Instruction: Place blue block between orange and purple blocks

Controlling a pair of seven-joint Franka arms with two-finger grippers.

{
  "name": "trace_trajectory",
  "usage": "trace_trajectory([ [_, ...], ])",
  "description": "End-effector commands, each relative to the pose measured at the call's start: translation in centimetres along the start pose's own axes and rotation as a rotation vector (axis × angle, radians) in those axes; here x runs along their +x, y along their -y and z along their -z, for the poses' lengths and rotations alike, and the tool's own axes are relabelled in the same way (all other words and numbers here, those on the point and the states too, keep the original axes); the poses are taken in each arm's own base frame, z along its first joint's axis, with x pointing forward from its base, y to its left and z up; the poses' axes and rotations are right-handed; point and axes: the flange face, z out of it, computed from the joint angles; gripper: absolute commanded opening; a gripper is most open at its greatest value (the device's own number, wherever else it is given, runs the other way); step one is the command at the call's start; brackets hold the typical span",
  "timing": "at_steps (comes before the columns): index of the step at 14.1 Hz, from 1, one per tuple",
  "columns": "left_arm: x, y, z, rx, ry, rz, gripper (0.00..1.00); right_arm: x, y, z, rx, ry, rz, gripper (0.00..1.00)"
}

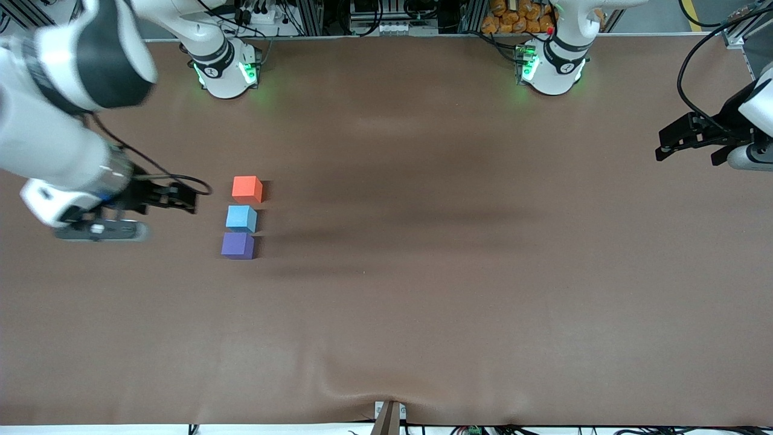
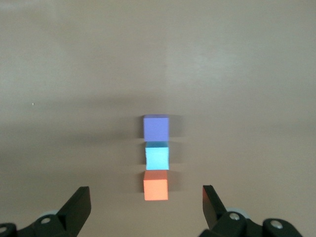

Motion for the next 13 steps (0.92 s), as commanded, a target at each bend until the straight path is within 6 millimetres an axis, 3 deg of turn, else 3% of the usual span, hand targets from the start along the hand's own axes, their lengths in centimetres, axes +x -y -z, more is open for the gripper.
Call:
trace_trajectory([
  [1,0.1,0.0,0.5,-0.011,-0.011,0.014,1.0,-0.1,-2.8,2.1,0.014,0.062,-0.023,1.0],
  [4,0.1,0.0,0.5,-0.012,-0.011,0.014,1.0,-3.9,-6.7,7.0,0.0,0.112,-0.072,1.0],
  [6,0.1,0.0,0.4,-0.012,-0.009,0.014,1.0,-5.1,-9.0,8.1,-0.024,0.115,-0.116,1.0],
  [7,0.1,0.0,0.5,-0.012,-0.011,0.015,1.0,-6.3,-9.1,9.2,-0.023,0.1,-0.119,1.0],
  [9,0.1,0.0,0.4,-0.012,-0.009,0.015,1.0,-7.6,-9.1,9.5,-0.025,0.07,-0.118,1.0],
  [10,0.1,0.0,0.4,-0.012,-0.009,0.014,1.0,-7.6,-9.6,8.6,-0.026,0.071,-0.115,1.0],
  [13,0.1,0.0,0.4,-0.012,-0.011,0.014,1.0,-7.6,-13.6,8.1,-0.016,0.064,0.009,1.0],
])
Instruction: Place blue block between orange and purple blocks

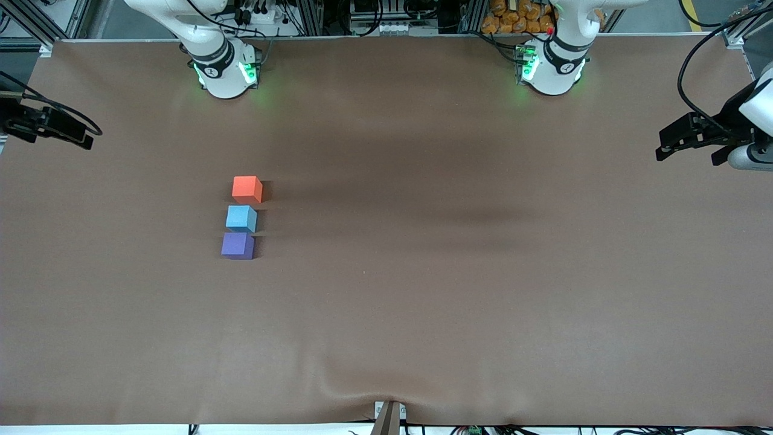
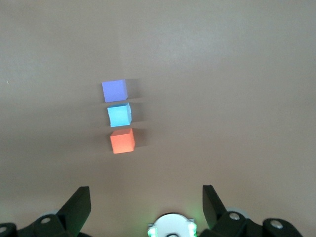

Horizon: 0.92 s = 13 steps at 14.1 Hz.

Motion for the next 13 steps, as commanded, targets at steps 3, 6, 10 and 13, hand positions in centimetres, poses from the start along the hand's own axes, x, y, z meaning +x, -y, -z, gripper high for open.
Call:
trace_trajectory([
  [3,0.4,0.1,0.0,-0.011,-0.005,0.015,1.0,-1.4,-3.5,-1.5,-0.003,-0.007,0.043,1.0],
  [6,0.6,0.0,-0.1,-0.005,-0.011,0.005,1.0,-1.9,-3.6,-1.8,-0.011,-0.015,0.042,1.0],
  [10,0.7,-0.9,0.1,0.039,-0.026,-0.023,1.0,-2.6,-3.2,-2.1,-0.016,-0.016,0.044,1.0],
  [13,0.6,-0.8,0.2,0.039,-0.026,-0.023,1.0,-3.2,-3.6,-2.5,-0.016,-0.042,0.037,1.0],
])
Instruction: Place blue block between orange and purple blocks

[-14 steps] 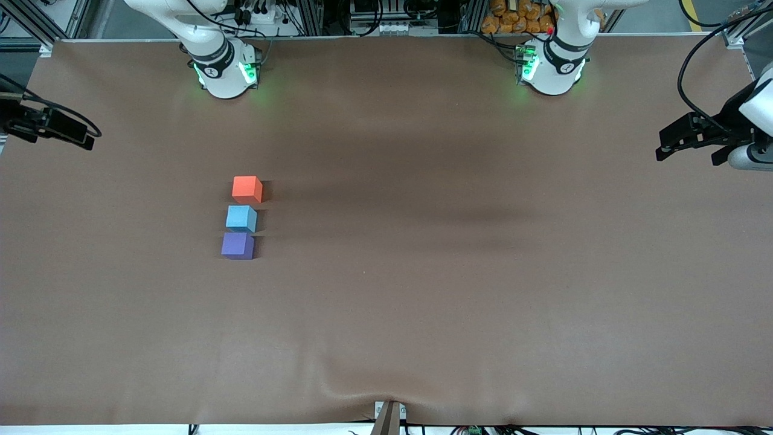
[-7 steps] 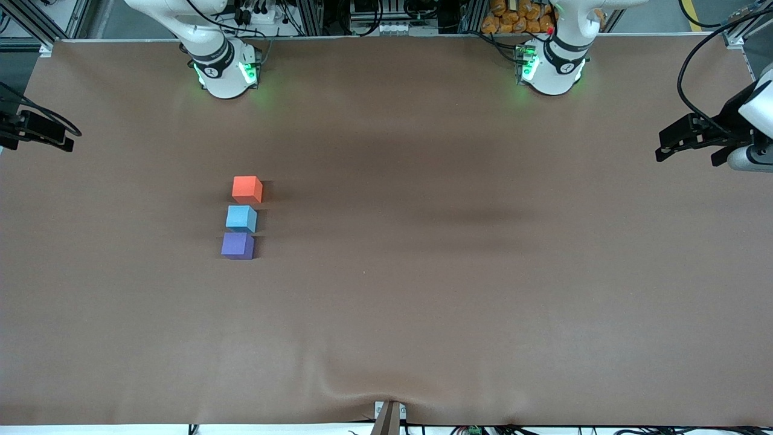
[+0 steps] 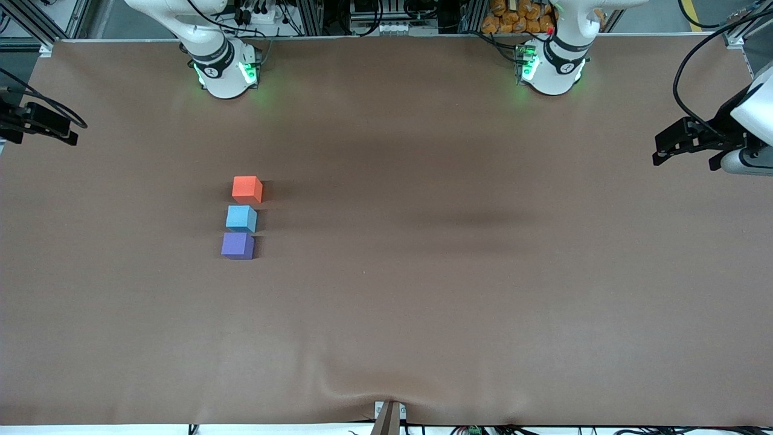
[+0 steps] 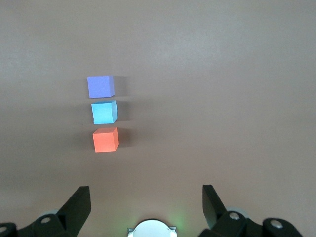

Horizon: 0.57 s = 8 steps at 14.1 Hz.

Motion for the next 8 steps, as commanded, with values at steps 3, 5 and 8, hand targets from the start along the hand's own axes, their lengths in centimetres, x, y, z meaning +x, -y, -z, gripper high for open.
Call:
trace_trajectory([
  [3,0.0,0.0,0.6,0.023,-0.014,-0.005,1.0,-1.3,-0.4,0.7,-0.039,-0.032,0.014,1.0],
  [5,0.0,0.0,0.6,0.023,-0.014,-0.006,1.0,-1.2,0.5,1.0,-0.094,-0.037,0.026,1.0],
  [8,0.0,0.0,0.6,0.023,-0.015,-0.005,1.0,-1.1,0.2,0.9,-0.092,-0.035,0.018,1.0],
])
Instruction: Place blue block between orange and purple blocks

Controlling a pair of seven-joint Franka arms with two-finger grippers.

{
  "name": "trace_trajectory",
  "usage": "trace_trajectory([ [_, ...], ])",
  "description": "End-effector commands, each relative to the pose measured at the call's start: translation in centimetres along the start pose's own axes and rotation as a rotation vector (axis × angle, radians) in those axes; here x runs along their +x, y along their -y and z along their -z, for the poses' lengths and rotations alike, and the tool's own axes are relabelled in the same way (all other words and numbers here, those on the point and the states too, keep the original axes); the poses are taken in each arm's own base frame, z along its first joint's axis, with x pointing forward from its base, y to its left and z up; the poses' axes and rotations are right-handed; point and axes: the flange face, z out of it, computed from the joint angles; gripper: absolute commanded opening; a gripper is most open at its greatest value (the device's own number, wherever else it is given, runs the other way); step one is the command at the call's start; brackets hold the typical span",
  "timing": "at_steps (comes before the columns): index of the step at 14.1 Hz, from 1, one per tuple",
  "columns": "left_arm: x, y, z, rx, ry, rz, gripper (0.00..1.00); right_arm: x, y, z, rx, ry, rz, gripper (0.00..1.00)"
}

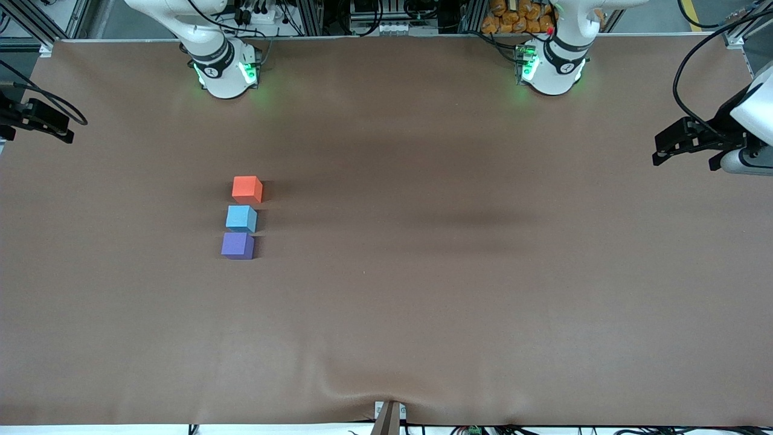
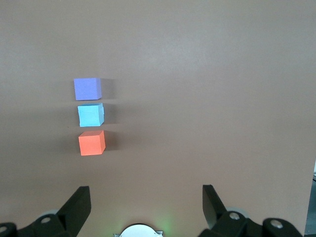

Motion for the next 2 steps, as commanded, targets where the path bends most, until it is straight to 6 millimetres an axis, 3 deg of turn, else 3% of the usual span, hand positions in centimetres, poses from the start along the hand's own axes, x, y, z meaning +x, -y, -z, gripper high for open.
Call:
trace_trajectory([
  [1,0.01,-0.03,0.56,0.022,-0.013,-0.005,1.0,-0.51,-0.23,0.49,-0.011,-0.012,-0.001,1.0],
  [2,0.01,-0.03,0.56,0.022,-0.013,-0.005,1.0,-0.52,-0.45,0.46,0.005,-0.012,-0.006,1.0],
])
